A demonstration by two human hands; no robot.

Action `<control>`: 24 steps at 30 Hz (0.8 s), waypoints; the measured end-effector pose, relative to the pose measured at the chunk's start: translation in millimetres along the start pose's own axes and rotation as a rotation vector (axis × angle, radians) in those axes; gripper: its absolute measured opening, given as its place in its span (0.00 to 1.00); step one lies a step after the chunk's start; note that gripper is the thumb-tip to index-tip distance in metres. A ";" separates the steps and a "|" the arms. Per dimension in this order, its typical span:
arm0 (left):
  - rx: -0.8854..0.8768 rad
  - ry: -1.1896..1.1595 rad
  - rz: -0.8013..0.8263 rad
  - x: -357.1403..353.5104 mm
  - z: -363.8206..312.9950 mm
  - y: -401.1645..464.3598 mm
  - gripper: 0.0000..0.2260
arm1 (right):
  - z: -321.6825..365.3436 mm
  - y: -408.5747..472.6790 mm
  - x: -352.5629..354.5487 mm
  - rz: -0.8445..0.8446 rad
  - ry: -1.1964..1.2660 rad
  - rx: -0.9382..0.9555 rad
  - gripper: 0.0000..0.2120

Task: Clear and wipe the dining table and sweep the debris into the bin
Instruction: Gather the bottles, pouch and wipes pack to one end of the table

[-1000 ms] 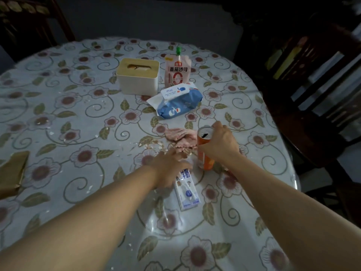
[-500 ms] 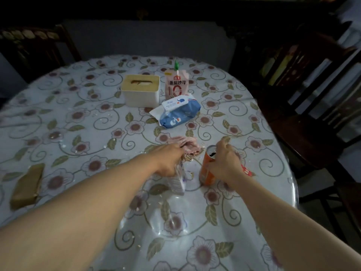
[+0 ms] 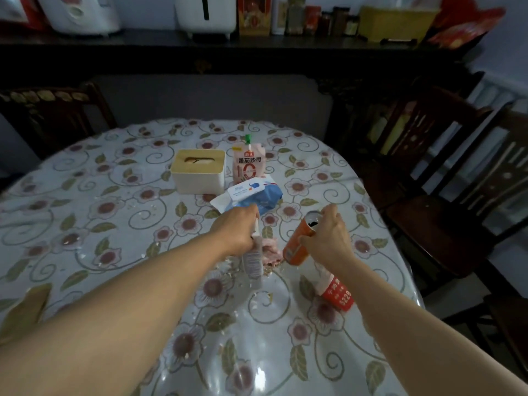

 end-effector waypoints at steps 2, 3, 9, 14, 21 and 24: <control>0.016 -0.067 -0.035 7.8 -7.9 21.6 0.19 | -2.2 19.7 10.4 0.000 0.006 -0.012 0.23; 0.026 -0.099 -0.053 10.3 -11.4 30.6 0.19 | -3.3 28.3 14.7 0.002 -0.004 -0.007 0.23; 0.011 -0.244 -0.152 17.3 -45.5 116.5 0.20 | -17.0 113.7 36.1 -0.004 -0.056 0.056 0.29; 0.054 -0.259 -0.229 20.8 -58.7 198.8 0.22 | -20.7 191.5 40.4 -0.031 -0.068 0.152 0.27; 0.157 -0.197 -0.292 9.2 -45.0 272.8 0.21 | -12.2 266.1 20.2 -0.024 -0.103 0.259 0.28; 0.181 -0.162 -0.302 0.6 -38.2 284.8 0.21 | -14.3 278.9 7.9 -0.024 -0.126 0.289 0.29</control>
Point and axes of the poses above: each hand's wrist, its own y-axis towards the middle knuckle, its own x-axis out of the back of the hand, z = x × y, the point moved 4 cm from there along y, towards the middle knuckle, and after that the axes turned 9 degrees about z, right-handed, at the moved point
